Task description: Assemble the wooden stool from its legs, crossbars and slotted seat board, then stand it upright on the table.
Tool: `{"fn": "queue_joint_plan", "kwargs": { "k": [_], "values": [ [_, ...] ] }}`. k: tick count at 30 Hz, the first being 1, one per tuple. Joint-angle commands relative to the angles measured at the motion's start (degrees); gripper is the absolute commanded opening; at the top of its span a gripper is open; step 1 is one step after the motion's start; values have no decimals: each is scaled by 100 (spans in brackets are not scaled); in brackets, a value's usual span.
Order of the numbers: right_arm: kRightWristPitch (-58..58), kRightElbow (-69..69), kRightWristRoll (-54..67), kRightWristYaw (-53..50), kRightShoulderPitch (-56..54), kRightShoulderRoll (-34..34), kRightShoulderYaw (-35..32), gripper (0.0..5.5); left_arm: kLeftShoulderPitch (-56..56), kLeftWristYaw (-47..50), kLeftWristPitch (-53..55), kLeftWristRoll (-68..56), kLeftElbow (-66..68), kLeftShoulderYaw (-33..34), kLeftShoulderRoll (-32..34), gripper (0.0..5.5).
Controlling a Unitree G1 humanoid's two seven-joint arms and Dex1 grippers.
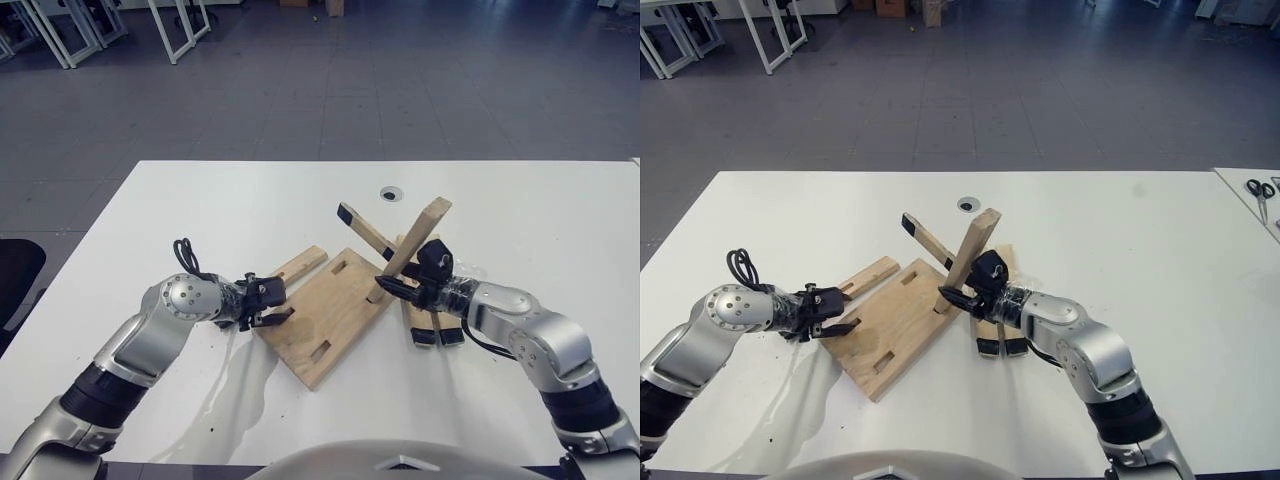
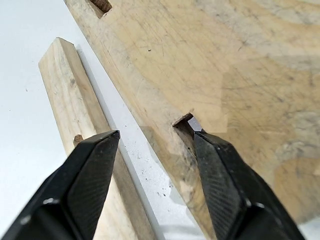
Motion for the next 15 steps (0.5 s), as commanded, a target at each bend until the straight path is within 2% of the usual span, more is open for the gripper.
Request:
{"fn": "queue_joint_plan", "kwargs": {
  "k": [1, 7, 15],
  "values": [
    [298, 1616, -892, 147, -76, -499, 419, 204, -177, -16, 129, 20, -68, -305, -432, 273],
    [-206, 3213, -905, 1214, -916, -713, 418, 204, -512, 278, 331, 121, 12, -401, -1019, 273],
    [-535, 3312, -673, 1972, -1605, -692, 112, 204, -715, 471, 195, 235, 235, -364, -1375, 273]
  ]
}}
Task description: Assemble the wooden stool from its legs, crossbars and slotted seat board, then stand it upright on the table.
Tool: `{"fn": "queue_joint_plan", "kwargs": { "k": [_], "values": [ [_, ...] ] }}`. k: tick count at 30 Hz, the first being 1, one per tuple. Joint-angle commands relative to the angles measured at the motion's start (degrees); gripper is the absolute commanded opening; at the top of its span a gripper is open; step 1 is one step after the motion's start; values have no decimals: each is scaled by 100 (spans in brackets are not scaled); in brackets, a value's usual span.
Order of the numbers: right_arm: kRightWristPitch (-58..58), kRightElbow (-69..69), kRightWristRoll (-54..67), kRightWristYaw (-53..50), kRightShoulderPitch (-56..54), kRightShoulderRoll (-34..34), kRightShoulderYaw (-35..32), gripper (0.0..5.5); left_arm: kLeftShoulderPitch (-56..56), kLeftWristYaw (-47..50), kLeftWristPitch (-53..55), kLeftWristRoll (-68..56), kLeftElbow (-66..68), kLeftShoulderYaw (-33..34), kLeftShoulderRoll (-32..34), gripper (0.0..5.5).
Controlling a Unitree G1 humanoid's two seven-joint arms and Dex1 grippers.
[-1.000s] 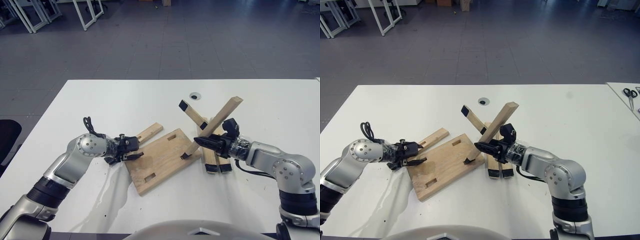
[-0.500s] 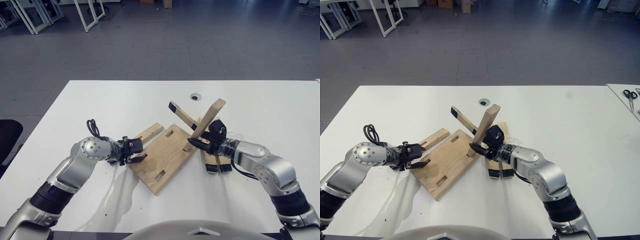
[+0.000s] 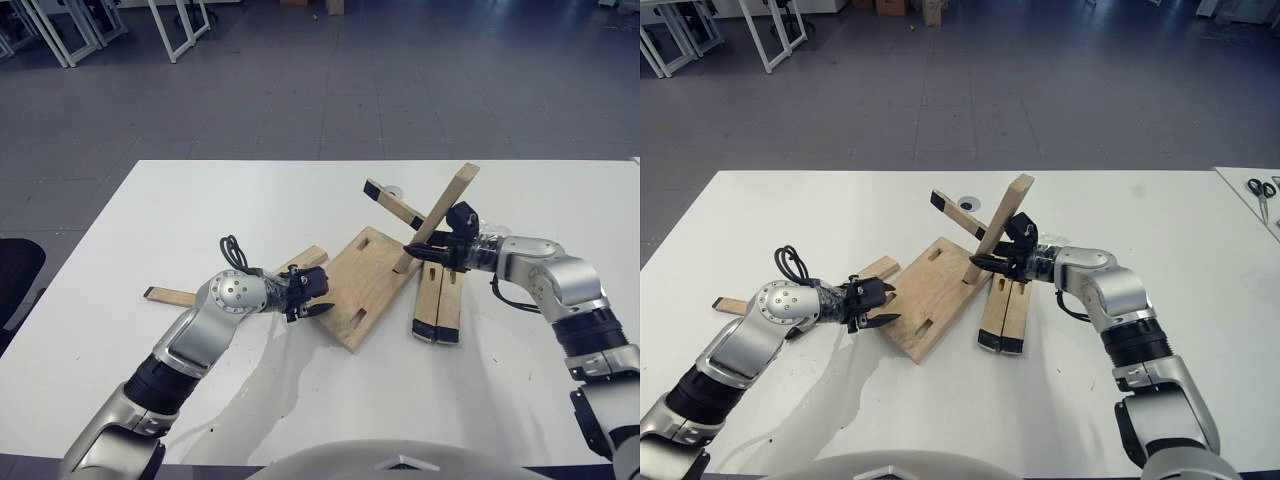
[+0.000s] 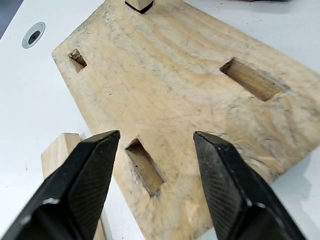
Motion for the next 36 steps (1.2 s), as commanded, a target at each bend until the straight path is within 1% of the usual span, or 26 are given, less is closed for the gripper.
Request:
{"fn": "queue_joint_plan", "kwargs": {
  "k": [1, 6, 7, 10, 12, 14, 15, 16, 18, 20, 21, 23, 25, 27, 29, 31, 33, 35, 36],
  "values": [
    [292, 178, -425, 48, 222, -88, 118, 204, -143, 80, -83, 76, 129, 29, -43, 273],
    [392, -200, -200, -2, 243, 92, -167, 204, -172, 133, -99, 81, 167, 59, -116, 273],
    [424, -290, -157, -29, 246, 126, -244, 240, -158, 136, -100, 80, 160, 64, -112, 273],
    [543, -489, -65, -100, 242, 208, -455, 277, -106, 146, -98, 69, 137, 90, -89, 273],
    [605, -592, -78, -107, 270, 230, -525, 316, -72, 165, -85, 57, 139, 110, -93, 273],
    [728, -714, -139, -144, 358, 192, -557, 356, -70, 177, -83, 55, 170, 110, -107, 273],
    [844, -892, -199, -159, 493, 63, -541, 375, -67, 186, -86, 64, 183, 106, -107, 273],
    [956, -1081, -260, -187, 628, -89, -531, 407, -67, 198, -87, 73, 195, 105, -108, 273],
    [1278, -1764, -213, -255, 1033, -537, -880, 410, -25, 232, -73, 62, 201, 153, -88, 273],
    [1499, -2283, -80, -319, 1243, -836, -1380, 410, 56, 255, -61, 44, 175, 196, -54, 273],
    [1521, -2354, -86, -441, 1139, -923, -1654, 410, 104, 263, -48, 34, 156, 221, -34, 273],
    [1468, -2236, -120, -875, 522, -944, -2234, 410, 187, 265, -37, 16, 137, 258, 0, 273],
    [1284, -2093, 209, -1622, -806, -440, -2891, 410, 250, 260, -64, 54, 186, 203, -16, 273],
    [1180, -2098, 651, -2122, -1929, 100, -3230, 410, 272, 264, -86, 101, 242, 142, -45, 273],
    [1012, -2092, 953, -2433, -2753, 501, -3337, 410, 260, 254, -122, 126, 299, 106, -60, 273],
    [931, -2020, 1096, -2651, -3272, 749, -3334, 410, 254, 247, -147, 142, 353, 80, -69, 273],
    [1001, -1947, 1140, -2770, -3371, 843, -3260, 410, 279, 246, -166, 157, 369, 57, -64, 273],
    [1167, -1801, 1005, -2700, -2705, 931, -2933, 410, 346, 251, -150, 149, 315, 55, -54, 273],
    [1205, -1657, 820, -2571, -1955, 996, -2556, 410, 375, 252, -140, 149, 292, 52, -49, 273]
  ]
}}
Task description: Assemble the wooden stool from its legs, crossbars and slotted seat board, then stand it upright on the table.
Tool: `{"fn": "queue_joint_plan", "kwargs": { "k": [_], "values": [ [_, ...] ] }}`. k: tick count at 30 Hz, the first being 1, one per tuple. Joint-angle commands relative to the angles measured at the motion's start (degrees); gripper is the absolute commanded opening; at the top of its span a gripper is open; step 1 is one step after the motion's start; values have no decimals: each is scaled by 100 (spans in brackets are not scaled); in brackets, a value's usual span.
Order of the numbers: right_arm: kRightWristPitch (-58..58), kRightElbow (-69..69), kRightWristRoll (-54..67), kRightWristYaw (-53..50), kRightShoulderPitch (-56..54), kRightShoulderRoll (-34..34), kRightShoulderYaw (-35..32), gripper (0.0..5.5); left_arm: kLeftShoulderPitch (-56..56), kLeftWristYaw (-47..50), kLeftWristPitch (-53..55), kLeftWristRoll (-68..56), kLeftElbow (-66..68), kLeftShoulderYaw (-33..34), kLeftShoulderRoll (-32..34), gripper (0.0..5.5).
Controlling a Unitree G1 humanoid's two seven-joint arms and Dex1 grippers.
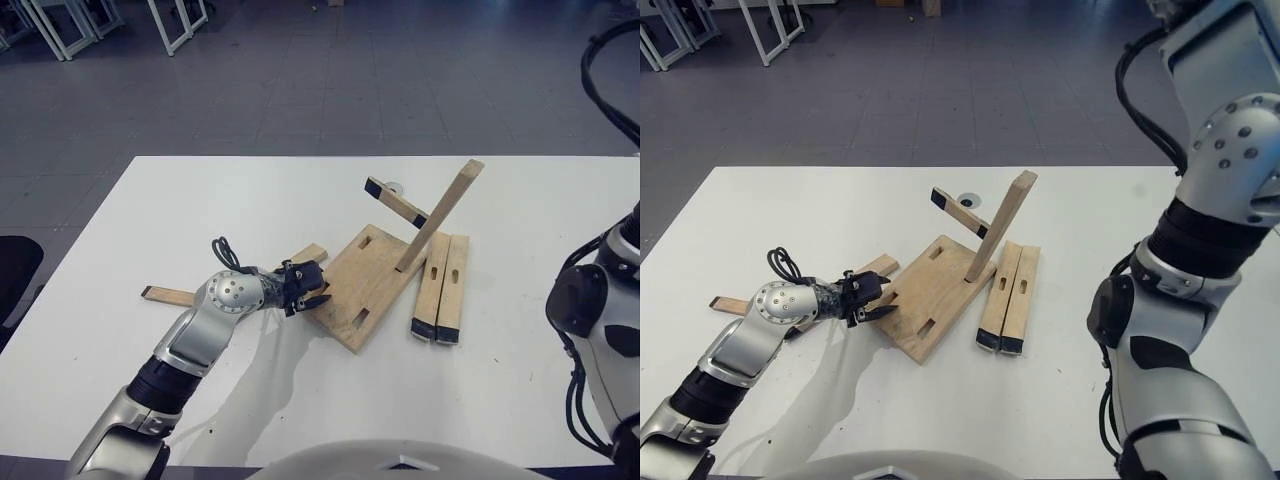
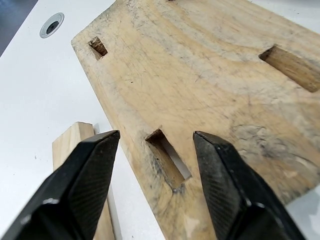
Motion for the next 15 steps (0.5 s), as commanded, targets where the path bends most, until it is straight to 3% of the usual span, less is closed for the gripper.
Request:
{"fn": "queue_joint_plan", "kwargs": {
  "k": [1, 3, 5, 10, 15],
  "values": [
    [317, 433, -424, 248, 1983, 269, 993, 410, 221, -13, 110, 109, 42, -166, 57, 273],
    [339, 596, -821, 493, 3431, 318, 2033, 410, 245, -11, 145, 113, 33, -189, 41, 273],
    [284, 812, -1055, 516, 3450, 278, 2223, 410, 331, 24, 195, 82, 12, -154, 26, 273],
    [402, 605, -518, -17, 1736, 154, 888, 410, 394, 99, 223, 49, 89, -97, 1, 273],
    [465, -21, -98, -497, 1335, 164, 12, 410, 286, 270, 61, -27, 173, 104, -104, 273]
  ]
}}
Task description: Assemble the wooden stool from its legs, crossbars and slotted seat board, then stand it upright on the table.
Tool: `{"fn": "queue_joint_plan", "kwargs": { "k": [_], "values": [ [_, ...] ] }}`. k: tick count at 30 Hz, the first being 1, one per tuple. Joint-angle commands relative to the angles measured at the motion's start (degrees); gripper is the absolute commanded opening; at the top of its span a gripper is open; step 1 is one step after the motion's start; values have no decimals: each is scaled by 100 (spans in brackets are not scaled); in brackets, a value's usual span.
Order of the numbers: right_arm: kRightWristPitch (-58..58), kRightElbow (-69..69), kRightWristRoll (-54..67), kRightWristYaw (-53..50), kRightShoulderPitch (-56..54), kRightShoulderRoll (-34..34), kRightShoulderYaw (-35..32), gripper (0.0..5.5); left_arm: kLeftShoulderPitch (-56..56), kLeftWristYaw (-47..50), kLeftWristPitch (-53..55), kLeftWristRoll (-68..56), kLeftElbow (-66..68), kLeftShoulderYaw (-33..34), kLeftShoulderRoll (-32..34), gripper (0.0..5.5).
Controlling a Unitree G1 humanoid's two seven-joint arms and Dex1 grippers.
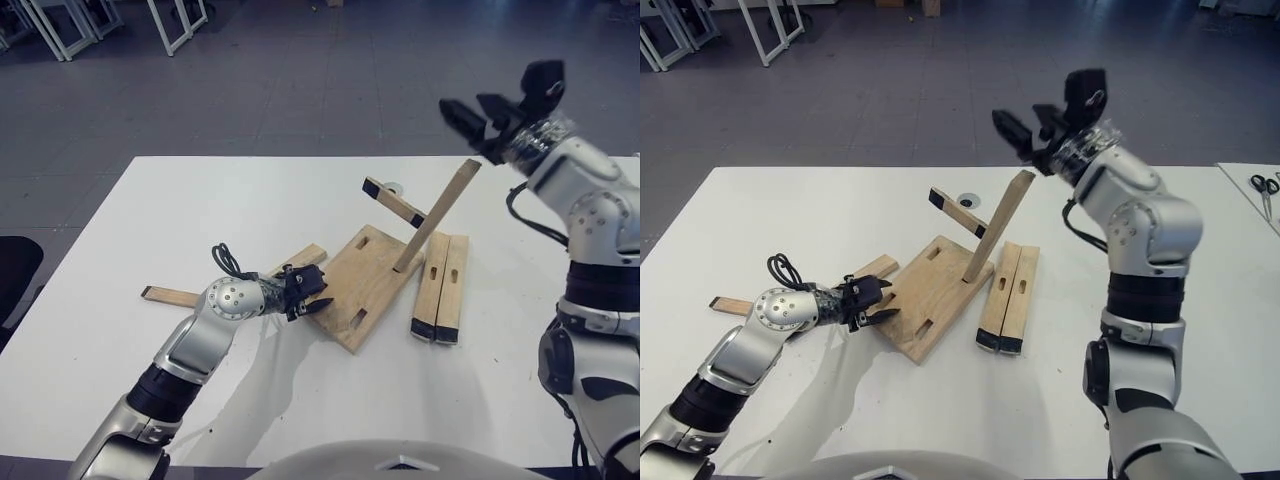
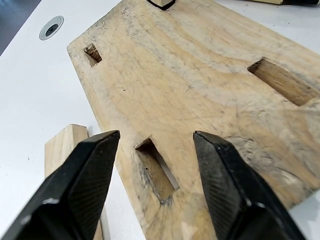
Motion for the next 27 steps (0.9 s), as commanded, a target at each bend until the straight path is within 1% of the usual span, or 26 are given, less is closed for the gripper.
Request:
{"fn": "queue_joint_plan", "kwargs": {
  "k": [1, 4, 7, 11, 15, 19, 21, 27],
  "values": [
    [-29, -585, 305, -406, -20, 63, -648, 410, 46, 288, 58, -111, 251, 254, -204, 273],
    [-237, -1209, 107, -700, 1134, 251, -816, 410, -20, 702, 26, -452, 238, 904, -470, 273],
    [-414, -1692, -94, -788, 2165, 343, -764, 410, -12, 801, -100, -480, 367, 1158, -364, 273],
    [-523, -2157, -483, -525, 3870, 277, -350, 410, 223, 688, -448, -169, 658, 1071, 21, 273],
    [-842, -2250, -939, -66, 5222, 130, 259, 410, 503, 768, -768, 9, 994, 996, 87, 273],
    [-908, -2492, -1318, 262, 5960, -148, 889, 410, 642, 893, -829, 6, 1063, 1035, -23, 273],
    [-968, -2515, -1575, 342, 6182, -319, 1103, 410, 699, 916, -844, 12, 1065, 993, -44, 273],
    [-1040, -2491, -2156, 469, 6537, -851, 1180, 410, 913, 931, -787, 26, 1002, 929, -37, 273]
  ]
}}
